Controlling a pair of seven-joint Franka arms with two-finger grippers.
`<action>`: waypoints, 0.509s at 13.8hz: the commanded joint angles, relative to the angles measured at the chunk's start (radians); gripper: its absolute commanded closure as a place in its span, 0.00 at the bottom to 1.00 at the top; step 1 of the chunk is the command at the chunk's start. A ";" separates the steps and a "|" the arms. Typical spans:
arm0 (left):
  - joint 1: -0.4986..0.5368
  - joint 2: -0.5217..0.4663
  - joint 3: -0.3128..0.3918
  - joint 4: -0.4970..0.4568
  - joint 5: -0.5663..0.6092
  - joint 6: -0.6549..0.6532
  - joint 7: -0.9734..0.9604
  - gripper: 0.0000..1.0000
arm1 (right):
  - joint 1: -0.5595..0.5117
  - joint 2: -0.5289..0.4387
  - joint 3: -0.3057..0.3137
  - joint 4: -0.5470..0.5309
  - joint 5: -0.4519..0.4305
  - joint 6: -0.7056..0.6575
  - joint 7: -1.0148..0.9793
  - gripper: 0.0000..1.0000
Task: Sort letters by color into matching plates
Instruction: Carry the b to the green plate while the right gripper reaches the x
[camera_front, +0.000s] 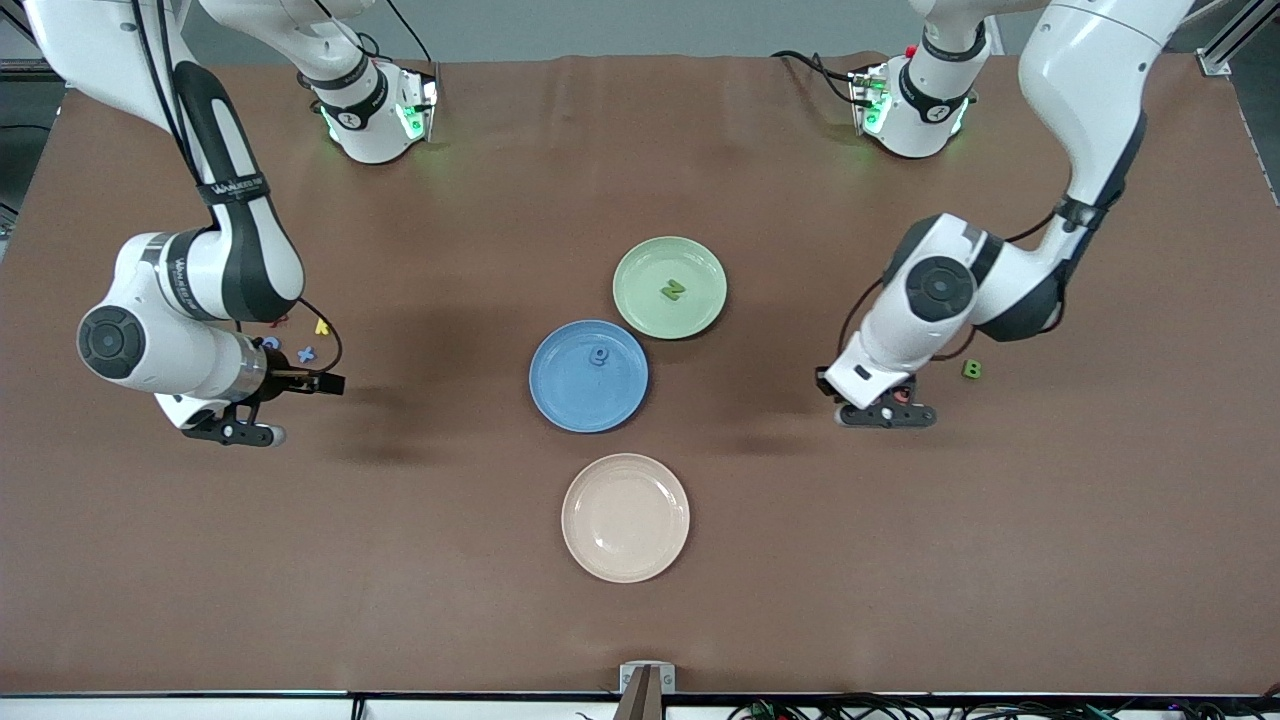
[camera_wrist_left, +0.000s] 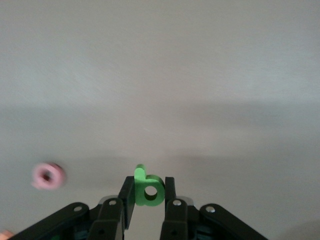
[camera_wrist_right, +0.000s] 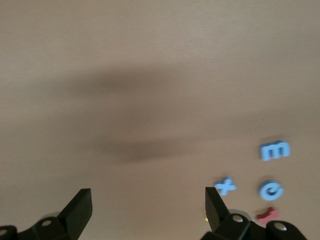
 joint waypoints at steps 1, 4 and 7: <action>-0.077 -0.010 -0.020 -0.005 0.000 -0.013 -0.256 1.00 | -0.064 -0.033 0.021 -0.070 -0.050 0.049 -0.046 0.00; -0.198 0.000 -0.022 -0.004 0.000 -0.013 -0.521 1.00 | -0.115 -0.036 0.021 -0.162 -0.074 0.190 -0.126 0.00; -0.307 0.015 -0.024 -0.004 0.000 -0.012 -0.744 0.99 | -0.138 -0.032 0.021 -0.245 -0.074 0.331 -0.186 0.00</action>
